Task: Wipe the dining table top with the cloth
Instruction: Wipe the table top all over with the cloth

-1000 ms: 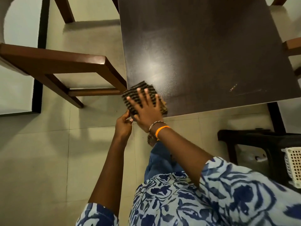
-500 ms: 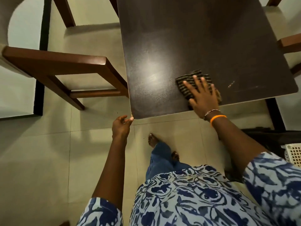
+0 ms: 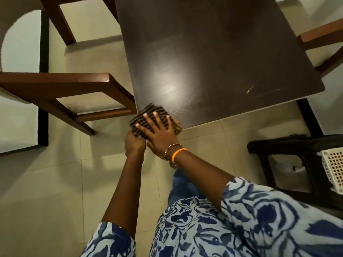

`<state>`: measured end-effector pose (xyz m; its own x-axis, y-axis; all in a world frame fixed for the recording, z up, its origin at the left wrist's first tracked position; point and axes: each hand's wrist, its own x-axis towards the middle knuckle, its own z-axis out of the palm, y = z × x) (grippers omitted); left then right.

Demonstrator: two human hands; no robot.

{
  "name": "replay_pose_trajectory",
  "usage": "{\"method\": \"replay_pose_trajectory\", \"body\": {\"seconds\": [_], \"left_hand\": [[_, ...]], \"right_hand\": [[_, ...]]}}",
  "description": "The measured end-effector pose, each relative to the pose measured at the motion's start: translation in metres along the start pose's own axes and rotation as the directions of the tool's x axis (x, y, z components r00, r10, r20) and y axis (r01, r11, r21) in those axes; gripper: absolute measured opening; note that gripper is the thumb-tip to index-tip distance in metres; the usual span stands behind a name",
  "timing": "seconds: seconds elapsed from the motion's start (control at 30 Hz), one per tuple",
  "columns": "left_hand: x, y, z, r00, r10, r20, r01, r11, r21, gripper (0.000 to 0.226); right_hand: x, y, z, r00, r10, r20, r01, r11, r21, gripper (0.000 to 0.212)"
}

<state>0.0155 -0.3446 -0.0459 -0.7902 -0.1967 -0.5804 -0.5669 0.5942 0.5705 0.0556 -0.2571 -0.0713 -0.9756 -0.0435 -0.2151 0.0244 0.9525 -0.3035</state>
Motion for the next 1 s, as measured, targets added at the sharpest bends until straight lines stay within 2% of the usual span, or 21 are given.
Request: {"method": "replay_pose_trajectory", "body": {"seconds": [0.07, 0.13, 0.27, 0.4, 0.53, 0.63, 0.73, 0.8, 0.83, 0.87, 1.0], "left_hand": [[-0.010, 0.007, 0.006, 0.986, 0.044, -0.160, -0.014, 0.984, 0.179, 0.068], [-0.025, 0.012, 0.015, 0.963, 0.167, -0.211, -0.104, 0.954, 0.282, 0.079], [-0.048, 0.022, 0.041, 0.915, 0.400, -0.053, -0.354, 0.859, 0.371, 0.081], [-0.060, 0.043, 0.067, 0.809, 0.571, 0.137, -0.569, 0.707, 0.420, 0.080], [-0.067, 0.066, 0.090, 0.742, 0.624, 0.245, -0.658, 0.611, 0.440, 0.083], [-0.067, 0.079, 0.100, 0.710, 0.635, 0.304, -0.694, 0.558, 0.455, 0.083], [-0.065, 0.086, 0.106, 0.686, 0.652, 0.323, -0.711, 0.507, 0.486, 0.076], [-0.062, 0.093, 0.109, 0.693, 0.648, 0.315, -0.705, 0.519, 0.484, 0.070], [-0.059, 0.097, 0.111, 0.701, 0.646, 0.301, -0.697, 0.535, 0.477, 0.067], [-0.057, 0.101, 0.113, 0.711, 0.642, 0.287, -0.688, 0.550, 0.473, 0.065], [-0.047, 0.117, 0.118, 0.724, 0.642, 0.254, -0.676, 0.587, 0.444, 0.061]], "right_hand": [[-0.002, 0.008, 0.001, 0.997, -0.079, 0.003, 0.079, 0.996, -0.048, 0.059], [-0.009, 0.031, -0.004, 0.992, -0.127, -0.006, 0.126, 0.988, -0.084, 0.058], [-0.036, 0.095, -0.022, 0.998, -0.038, -0.058, 0.033, 0.997, -0.075, 0.063], [-0.077, 0.175, -0.044, 0.971, 0.202, -0.126, -0.212, 0.975, -0.064, 0.068], [-0.104, 0.251, -0.068, 0.892, 0.429, -0.141, -0.437, 0.899, -0.029, 0.069], [-0.109, 0.295, -0.083, 0.779, 0.605, -0.164, -0.604, 0.794, 0.063, 0.067], [-0.097, 0.300, -0.086, 0.628, 0.758, -0.178, -0.732, 0.652, 0.195, 0.065], [-0.080, 0.278, -0.083, 0.561, 0.806, -0.188, -0.773, 0.592, 0.227, 0.066], [-0.072, 0.264, -0.080, 0.566, 0.800, -0.198, -0.771, 0.599, 0.216, 0.067], [-0.064, 0.248, -0.076, 0.599, 0.774, -0.205, -0.751, 0.632, 0.190, 0.069], [-0.031, 0.181, -0.056, 0.843, 0.517, -0.152, -0.507, 0.856, 0.099, 0.068]]}}
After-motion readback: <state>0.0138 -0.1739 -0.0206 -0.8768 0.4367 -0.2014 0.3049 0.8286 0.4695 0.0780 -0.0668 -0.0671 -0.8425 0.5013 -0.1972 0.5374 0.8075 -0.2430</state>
